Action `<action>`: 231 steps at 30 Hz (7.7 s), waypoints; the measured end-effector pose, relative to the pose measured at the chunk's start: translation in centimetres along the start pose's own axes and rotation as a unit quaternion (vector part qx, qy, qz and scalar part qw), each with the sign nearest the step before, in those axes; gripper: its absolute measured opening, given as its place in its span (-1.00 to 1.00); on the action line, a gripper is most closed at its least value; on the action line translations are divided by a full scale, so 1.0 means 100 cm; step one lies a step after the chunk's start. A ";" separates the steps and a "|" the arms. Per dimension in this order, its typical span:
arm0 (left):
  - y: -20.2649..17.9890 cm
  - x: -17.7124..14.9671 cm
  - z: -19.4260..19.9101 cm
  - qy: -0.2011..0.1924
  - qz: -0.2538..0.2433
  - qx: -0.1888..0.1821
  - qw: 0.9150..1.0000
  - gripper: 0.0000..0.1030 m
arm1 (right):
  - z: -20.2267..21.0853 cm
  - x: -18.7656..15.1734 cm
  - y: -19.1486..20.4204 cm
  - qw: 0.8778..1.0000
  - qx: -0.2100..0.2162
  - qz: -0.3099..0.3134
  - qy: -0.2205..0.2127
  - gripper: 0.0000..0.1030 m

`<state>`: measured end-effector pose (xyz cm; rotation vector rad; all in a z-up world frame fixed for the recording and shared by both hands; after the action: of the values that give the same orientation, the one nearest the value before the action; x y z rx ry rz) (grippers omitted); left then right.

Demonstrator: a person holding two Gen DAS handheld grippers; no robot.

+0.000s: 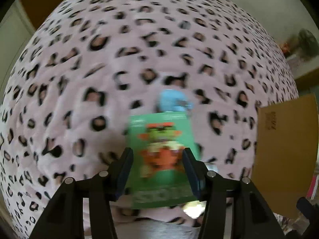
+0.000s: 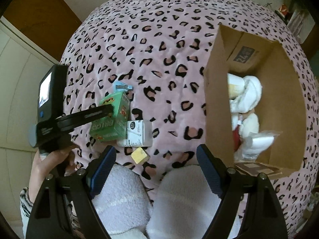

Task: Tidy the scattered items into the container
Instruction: 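Grasp the green BRICKS box with the left gripper while the right grasps the yellow sponge cube, then carry the BRICKS box and yellow sponge over the cardboard box, then open both grippers to drop the BRICKS box and sponge into the box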

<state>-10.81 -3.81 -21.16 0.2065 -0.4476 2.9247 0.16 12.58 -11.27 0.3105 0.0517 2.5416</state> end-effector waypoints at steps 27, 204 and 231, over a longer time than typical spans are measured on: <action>-0.054 0.002 -0.034 0.010 -0.141 0.191 0.971 0.11 | -0.025 0.004 0.015 1.000 0.017 0.009 0.020 0.63; -0.329 -0.047 0.029 0.013 -0.254 -0.021 0.967 0.61 | 0.040 0.005 -0.221 0.997 -0.014 -0.058 -0.055 -0.02; -0.311 -0.040 0.059 0.008 -0.218 -0.015 0.976 0.66 | 0.065 0.003 -0.217 0.995 -0.044 -0.054 -0.066 0.43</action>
<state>-0.23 22.99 -7.42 0.2415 -0.3873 2.4867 13.16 30.68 -7.11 0.4290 -0.0911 2.4026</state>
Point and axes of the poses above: each gripper's, at about its wrist camera, not at the fingertips, and z roughly against the way its jaws point, y to its left, x to its top, the point moved 9 cm from there along -z, roughly the way its jaws point, and after that the axes turned 6 degrees about -x, right-handed, at the moved point
